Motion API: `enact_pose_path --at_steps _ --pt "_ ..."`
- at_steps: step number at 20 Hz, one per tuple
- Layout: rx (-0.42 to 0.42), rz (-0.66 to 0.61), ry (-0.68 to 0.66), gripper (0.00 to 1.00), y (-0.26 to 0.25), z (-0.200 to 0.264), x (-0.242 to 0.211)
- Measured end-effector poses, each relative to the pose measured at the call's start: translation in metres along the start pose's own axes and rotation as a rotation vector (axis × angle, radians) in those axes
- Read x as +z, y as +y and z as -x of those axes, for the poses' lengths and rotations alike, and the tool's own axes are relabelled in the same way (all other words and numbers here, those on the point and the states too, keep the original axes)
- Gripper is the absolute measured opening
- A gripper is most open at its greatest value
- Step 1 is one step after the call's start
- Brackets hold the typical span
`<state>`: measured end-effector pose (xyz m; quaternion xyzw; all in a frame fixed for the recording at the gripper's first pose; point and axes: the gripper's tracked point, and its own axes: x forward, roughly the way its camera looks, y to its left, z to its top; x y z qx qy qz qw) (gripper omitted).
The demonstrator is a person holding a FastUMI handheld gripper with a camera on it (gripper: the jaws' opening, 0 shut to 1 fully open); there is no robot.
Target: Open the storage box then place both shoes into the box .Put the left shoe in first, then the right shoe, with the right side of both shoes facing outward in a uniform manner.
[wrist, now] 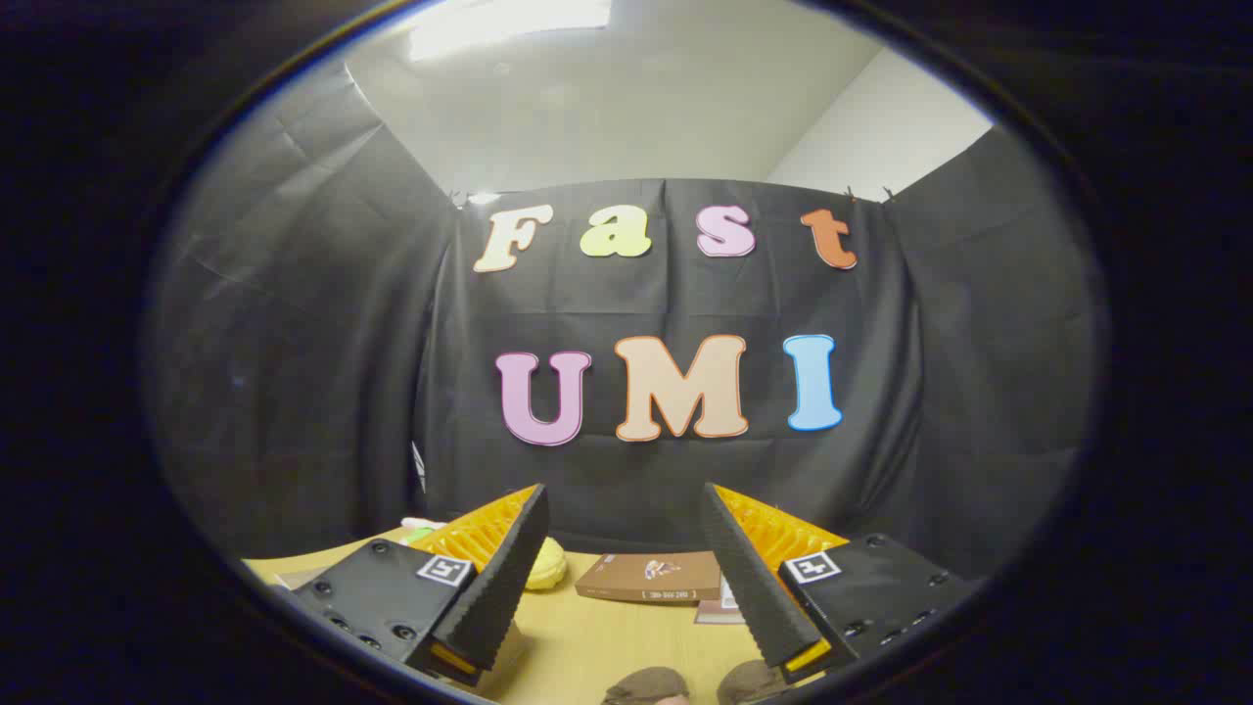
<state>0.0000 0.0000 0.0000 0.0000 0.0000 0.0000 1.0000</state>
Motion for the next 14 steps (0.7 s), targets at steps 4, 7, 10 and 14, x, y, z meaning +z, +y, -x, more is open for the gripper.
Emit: enact_pose_path --at_steps 4,7,10,14 --pt "-0.004 0.003 -0.001 1.0 -0.005 0.001 -0.001" --pt "-0.005 0.001 0.006 1.0 -0.006 0.003 -0.004" --pt "-0.013 -0.011 0.014 1.0 -0.01 0.005 -0.008" --pt "-0.024 -0.025 0.028 1.0 -0.014 0.007 -0.014"
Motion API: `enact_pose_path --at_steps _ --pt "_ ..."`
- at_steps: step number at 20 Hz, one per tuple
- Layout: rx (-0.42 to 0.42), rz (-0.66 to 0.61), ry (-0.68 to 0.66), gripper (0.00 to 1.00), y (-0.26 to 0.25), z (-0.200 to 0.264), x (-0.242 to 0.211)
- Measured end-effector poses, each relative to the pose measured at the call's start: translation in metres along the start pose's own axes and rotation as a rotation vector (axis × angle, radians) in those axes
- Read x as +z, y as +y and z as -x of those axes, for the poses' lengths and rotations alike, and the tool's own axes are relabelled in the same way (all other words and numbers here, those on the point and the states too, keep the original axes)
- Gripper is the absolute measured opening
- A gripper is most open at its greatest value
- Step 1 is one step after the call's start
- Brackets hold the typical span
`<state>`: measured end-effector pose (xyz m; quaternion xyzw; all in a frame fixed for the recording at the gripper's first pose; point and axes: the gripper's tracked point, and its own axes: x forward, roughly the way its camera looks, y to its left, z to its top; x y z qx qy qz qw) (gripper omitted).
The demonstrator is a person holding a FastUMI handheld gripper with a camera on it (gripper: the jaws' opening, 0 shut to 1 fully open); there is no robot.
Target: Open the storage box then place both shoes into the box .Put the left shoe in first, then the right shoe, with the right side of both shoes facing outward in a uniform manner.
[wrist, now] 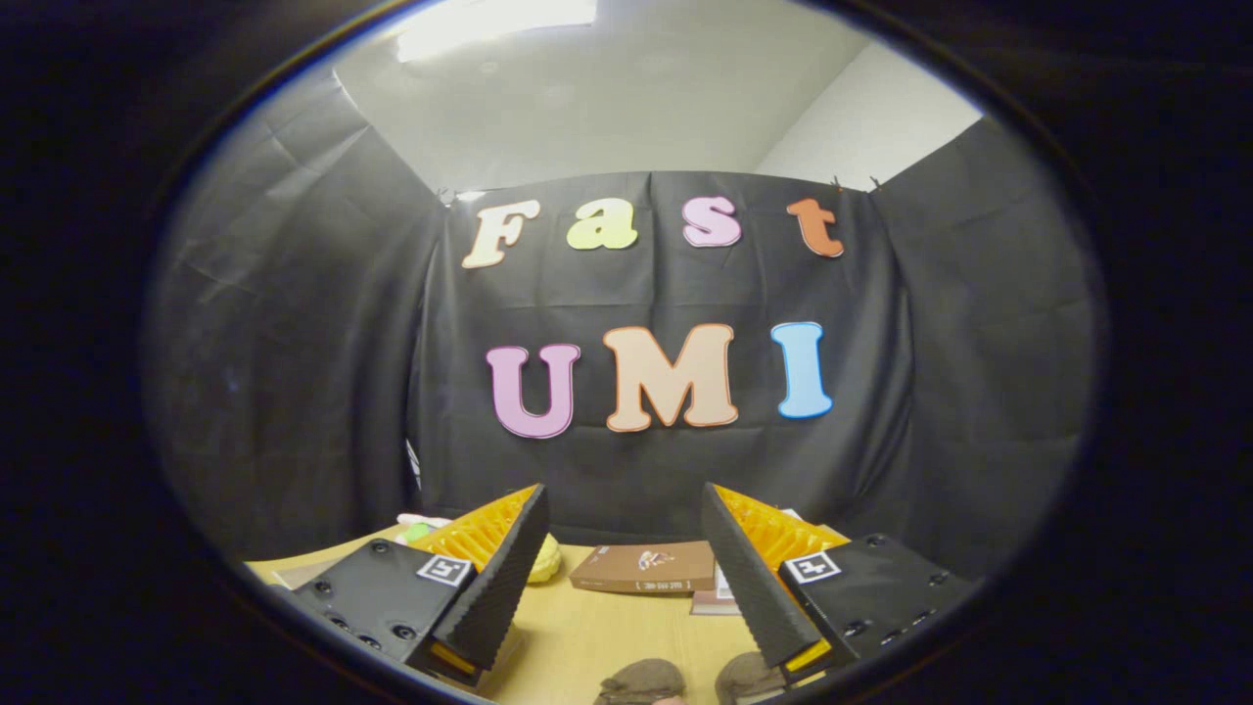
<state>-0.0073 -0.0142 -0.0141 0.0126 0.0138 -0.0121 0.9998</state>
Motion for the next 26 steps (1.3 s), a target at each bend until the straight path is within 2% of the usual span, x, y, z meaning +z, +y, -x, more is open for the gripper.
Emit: enact_pose_path --at_steps 5,14,22,26 --pt "0.025 -0.064 0.057 1.0 0.005 0.004 -0.021" --pt "0.176 -0.434 0.323 0.98 0.04 0.024 -0.095" --pt "0.231 -0.706 0.555 0.99 0.066 0.046 -0.158" --pt "0.264 -0.901 0.661 0.99 0.086 0.057 -0.181"
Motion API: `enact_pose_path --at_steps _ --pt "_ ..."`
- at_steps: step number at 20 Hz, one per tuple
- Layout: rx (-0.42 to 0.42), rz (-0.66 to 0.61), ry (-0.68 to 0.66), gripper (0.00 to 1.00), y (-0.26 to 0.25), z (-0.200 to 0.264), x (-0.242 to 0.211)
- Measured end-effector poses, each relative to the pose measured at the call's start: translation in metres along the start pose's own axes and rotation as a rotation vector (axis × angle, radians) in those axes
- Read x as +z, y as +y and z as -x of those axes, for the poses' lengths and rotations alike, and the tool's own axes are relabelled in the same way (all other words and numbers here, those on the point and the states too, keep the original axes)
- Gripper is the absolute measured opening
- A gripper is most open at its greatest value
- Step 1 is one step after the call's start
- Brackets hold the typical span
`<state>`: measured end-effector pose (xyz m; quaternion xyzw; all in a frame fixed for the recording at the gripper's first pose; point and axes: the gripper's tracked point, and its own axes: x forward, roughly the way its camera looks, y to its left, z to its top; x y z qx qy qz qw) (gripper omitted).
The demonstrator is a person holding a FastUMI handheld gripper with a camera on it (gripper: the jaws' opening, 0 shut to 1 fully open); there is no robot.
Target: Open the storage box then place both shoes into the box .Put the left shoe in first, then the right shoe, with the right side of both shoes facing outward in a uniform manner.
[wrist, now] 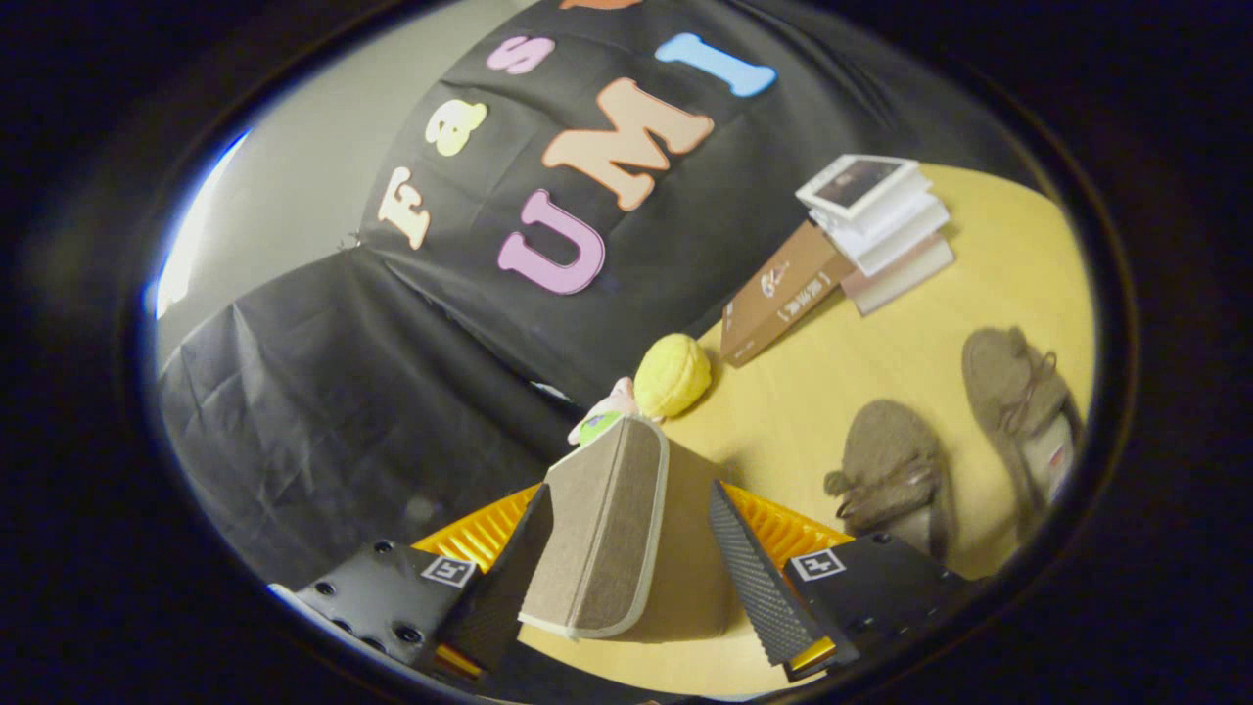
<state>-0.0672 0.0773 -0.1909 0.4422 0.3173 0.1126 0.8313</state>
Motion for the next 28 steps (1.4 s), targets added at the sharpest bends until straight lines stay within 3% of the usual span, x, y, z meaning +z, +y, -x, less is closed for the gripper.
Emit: enact_pose_path --at_steps 6,12,24,28 --pt "0.085 -0.268 0.158 1.0 0.0 -0.017 -0.039" --pt "0.132 -0.428 0.248 1.0 0.003 -0.028 -0.061" --pt "0.155 -0.552 0.324 1.0 0.007 -0.037 -0.088" --pt "0.208 -0.591 0.325 1.0 0.022 -0.031 -0.076"
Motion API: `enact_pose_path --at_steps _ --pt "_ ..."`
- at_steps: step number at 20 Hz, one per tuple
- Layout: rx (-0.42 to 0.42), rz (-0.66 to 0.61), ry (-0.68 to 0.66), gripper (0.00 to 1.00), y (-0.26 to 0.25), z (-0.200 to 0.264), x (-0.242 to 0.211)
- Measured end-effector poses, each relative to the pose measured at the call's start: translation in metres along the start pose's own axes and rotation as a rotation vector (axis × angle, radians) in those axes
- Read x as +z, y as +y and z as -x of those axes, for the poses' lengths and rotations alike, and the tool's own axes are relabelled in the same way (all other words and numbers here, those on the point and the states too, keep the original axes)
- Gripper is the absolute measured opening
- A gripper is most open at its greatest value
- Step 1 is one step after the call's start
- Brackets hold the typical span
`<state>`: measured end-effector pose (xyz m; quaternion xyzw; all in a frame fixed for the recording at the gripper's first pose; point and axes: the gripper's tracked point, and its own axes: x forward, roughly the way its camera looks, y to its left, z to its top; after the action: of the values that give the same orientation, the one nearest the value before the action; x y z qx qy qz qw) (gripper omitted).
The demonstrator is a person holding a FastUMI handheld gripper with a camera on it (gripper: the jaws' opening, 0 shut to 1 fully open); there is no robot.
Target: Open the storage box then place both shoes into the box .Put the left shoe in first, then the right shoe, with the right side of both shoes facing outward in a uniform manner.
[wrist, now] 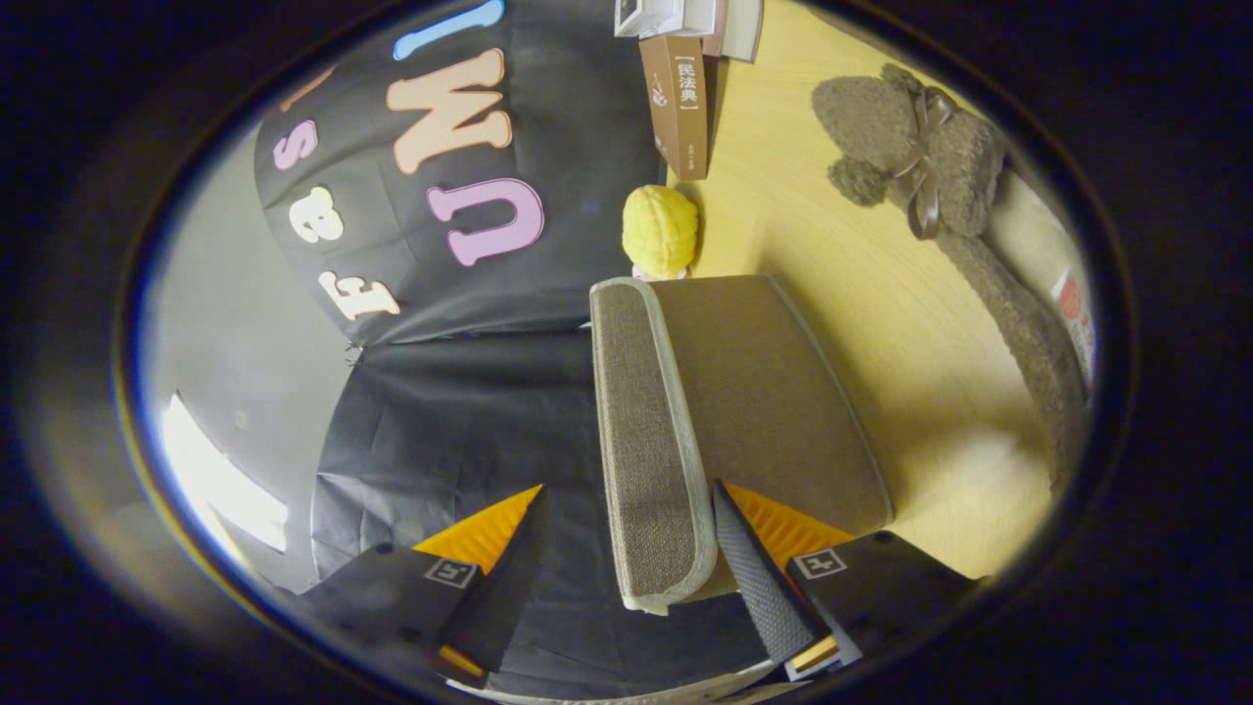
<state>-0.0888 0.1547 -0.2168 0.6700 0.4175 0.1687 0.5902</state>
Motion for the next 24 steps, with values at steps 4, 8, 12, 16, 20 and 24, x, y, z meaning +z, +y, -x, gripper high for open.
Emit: enact_pose_path --at_steps 4,8,12,16,20,24 --pt "0.044 -0.005 0.022 0.99 0.017 0.008 -0.003" --pt "0.076 0.026 0.05 0.98 0.036 0.008 -0.009" --pt "0.147 0.034 0.087 0.95 0.067 0.01 -0.019" --pt "0.166 0.064 0.126 0.86 0.083 0.009 -0.033" --pt "0.063 0.168 0.057 0.46 0.064 0.0 -0.014" --pt "0.063 0.235 0.105 0.07 0.076 0.002 -0.035"
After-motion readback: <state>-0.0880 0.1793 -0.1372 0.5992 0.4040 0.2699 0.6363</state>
